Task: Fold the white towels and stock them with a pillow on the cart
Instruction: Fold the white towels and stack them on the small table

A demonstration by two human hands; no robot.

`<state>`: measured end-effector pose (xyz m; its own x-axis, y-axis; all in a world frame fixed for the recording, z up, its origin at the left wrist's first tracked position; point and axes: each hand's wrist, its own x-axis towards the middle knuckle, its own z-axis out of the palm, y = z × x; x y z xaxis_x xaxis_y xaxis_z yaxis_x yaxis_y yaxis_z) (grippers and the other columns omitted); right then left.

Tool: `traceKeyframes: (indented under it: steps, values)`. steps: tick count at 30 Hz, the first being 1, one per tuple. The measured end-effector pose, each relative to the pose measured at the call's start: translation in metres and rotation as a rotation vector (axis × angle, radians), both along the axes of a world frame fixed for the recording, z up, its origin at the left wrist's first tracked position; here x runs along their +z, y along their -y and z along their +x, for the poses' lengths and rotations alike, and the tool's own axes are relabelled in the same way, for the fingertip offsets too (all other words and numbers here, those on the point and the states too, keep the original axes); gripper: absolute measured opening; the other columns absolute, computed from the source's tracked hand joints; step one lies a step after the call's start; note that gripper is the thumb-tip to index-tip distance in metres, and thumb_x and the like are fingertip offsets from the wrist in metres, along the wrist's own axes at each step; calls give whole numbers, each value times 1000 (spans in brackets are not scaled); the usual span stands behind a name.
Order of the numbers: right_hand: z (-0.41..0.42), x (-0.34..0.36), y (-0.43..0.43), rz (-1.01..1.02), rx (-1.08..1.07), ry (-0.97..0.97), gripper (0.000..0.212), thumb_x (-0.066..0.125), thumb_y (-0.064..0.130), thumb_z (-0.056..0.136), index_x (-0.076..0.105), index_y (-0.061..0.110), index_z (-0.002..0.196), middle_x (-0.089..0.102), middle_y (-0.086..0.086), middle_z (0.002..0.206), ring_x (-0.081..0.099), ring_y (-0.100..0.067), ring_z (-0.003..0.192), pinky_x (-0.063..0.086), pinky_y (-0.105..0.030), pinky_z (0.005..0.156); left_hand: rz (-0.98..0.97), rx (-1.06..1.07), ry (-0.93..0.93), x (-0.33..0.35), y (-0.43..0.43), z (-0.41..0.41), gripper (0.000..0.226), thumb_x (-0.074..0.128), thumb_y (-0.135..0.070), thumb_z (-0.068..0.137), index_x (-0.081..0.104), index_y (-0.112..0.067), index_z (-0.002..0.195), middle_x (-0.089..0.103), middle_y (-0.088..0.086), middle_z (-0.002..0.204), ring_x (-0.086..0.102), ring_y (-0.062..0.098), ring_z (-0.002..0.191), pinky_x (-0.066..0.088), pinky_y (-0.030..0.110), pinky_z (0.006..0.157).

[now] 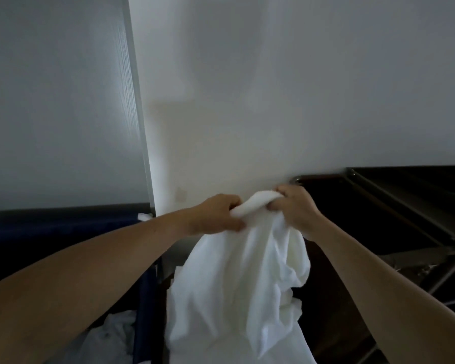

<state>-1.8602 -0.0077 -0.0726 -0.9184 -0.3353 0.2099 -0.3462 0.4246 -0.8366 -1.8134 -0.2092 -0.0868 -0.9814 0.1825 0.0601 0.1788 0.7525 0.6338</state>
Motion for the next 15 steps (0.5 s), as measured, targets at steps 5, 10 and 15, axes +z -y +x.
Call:
traceKeyframes:
  steps: [5, 10, 15]
  values:
    - [5, 41, 8, -296, 67, 52, 15, 51, 16, 56, 62, 26, 58, 56, 9, 58, 53, -8, 57, 40, -25, 56, 23, 36, 262, -36, 23, 8, 37, 75, -33, 87, 69, -11, 117, 71, 4, 111, 67, 19, 97, 54, 32, 90]
    - [-1, 34, -5, -129, 332, 330, 18, 63, 19, 64, 71, 25, 79, 68, -5, 83, 62, -27, 82, 48, -35, 72, -24, 160, -54, -12, 33, -4, 26, 58, -25, 97, 68, -3, 107, 68, 13, 108, 62, 27, 101, 40, 25, 76]
    - [0, 18, -8, -110, 558, 537, 54, 73, 47, 77, 69, 21, 124, 68, -9, 126, 65, -27, 115, 56, -33, 85, -205, 98, -402, 34, 23, -10, 24, 49, -24, 86, 66, -16, 101, 67, 0, 99, 62, 26, 93, 49, 37, 80]
